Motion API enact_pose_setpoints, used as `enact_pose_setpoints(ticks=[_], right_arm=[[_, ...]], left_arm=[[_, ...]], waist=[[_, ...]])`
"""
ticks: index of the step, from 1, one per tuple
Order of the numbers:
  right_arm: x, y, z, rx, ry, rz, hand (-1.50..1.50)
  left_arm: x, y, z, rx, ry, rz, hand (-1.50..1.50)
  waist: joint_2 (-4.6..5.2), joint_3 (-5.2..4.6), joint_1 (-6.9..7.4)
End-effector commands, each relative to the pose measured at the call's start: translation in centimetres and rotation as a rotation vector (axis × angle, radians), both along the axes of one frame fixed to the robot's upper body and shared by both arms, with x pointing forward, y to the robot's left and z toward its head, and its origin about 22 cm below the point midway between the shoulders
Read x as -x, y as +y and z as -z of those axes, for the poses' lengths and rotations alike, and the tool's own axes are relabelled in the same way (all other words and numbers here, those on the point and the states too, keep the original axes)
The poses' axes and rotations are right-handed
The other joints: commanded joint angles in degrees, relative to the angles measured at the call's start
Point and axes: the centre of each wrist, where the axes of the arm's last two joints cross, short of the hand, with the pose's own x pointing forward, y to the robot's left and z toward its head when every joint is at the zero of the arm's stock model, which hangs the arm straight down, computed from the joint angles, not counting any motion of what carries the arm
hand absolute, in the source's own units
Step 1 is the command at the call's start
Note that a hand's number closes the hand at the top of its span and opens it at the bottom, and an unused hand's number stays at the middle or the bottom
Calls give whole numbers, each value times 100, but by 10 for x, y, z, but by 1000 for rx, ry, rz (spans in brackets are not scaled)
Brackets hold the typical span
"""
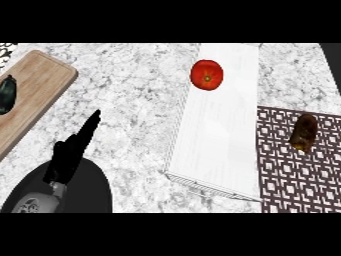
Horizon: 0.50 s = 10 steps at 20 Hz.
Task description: Pick the tomato from the placemat and place it in the tiered shelf
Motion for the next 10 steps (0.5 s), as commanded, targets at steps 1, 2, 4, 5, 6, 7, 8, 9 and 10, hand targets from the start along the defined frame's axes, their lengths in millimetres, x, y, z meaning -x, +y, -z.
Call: enact_pose_setpoints(ticks=[1, 2, 4, 5, 6, 7, 8, 9, 10], right_arm=[[9, -59, -4, 26, 20, 78, -150], [13, -77, -4, 5, 6, 84, -150], [17, -90, -2, -2, -21, 72, -150], [20, -99, -8, 4, -44, 59, -150], [24, -110, -7, -3, -69, 57, -150], [29, -123, -12, 31, -74, 62, -150], [30, -128, 2, 21, -64, 56, -150], [31, -128, -10, 51, -82, 45, -150], [30, -127, -2, 28, -78, 21, -150]], left_arm=[[0, -8, 4, 2, 13, 15, 0], [8, -11, 9, 3, 14, 25, 0], [2, -16, 1, -6, 6, 41, 0], [-4, -15, -1, 2, -9, 36, 0], [0, -11, 6, -4, -1, 30, 0], [-5, -14, -4, -6, -8, 53, 0], [-4, -8, -4, -9, -2, 34, 0], [-8, -19, -3, 3, -11, 48, 0], [-9, -14, -4, 10, -8, 43, 0]], waist=[[75, -2, 129], [86, 2, 167], [100, 10, 203], [125, 10, 201], [143, 11, 223], [167, 20, 243], [153, 21, 259], [193, 18, 283], [177, 18, 295]])
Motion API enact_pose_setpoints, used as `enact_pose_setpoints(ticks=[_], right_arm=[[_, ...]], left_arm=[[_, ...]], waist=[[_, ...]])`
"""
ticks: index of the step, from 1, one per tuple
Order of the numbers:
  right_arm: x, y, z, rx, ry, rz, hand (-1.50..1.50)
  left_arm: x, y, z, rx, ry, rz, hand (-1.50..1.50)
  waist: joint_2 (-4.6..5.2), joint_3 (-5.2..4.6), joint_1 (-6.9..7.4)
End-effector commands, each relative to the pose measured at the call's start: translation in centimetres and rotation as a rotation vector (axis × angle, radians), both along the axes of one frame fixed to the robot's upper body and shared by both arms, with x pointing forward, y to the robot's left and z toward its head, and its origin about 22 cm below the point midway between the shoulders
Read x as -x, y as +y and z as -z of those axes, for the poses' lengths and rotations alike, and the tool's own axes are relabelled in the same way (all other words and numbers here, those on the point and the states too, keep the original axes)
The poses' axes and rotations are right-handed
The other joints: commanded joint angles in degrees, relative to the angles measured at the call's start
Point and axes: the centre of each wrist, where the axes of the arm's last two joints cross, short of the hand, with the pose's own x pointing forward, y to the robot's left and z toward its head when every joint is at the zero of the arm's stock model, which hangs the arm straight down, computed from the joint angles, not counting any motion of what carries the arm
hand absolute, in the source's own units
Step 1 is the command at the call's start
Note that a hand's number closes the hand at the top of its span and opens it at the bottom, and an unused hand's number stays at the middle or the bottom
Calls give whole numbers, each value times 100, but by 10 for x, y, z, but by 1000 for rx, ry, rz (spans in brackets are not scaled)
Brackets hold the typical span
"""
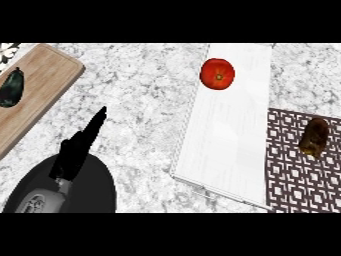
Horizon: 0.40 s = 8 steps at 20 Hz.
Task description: Pick the tomato from the placemat and place it in the tiered shelf
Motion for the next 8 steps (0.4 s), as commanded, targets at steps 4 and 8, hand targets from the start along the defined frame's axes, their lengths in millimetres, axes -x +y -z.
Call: enact_pose_setpoints(ticks=[4, 8], right_arm=[[9, -25, 3, 37, -55, -41, -150], [18, -46, 4, 94, -48, -36, -150]], left_arm=[[4, -21, 8, 4, 30, 36, 0], [-1, -15, -1, 0, 6, 38, 0]], waist=[[59, -4, 152], [53, 1, 174]])
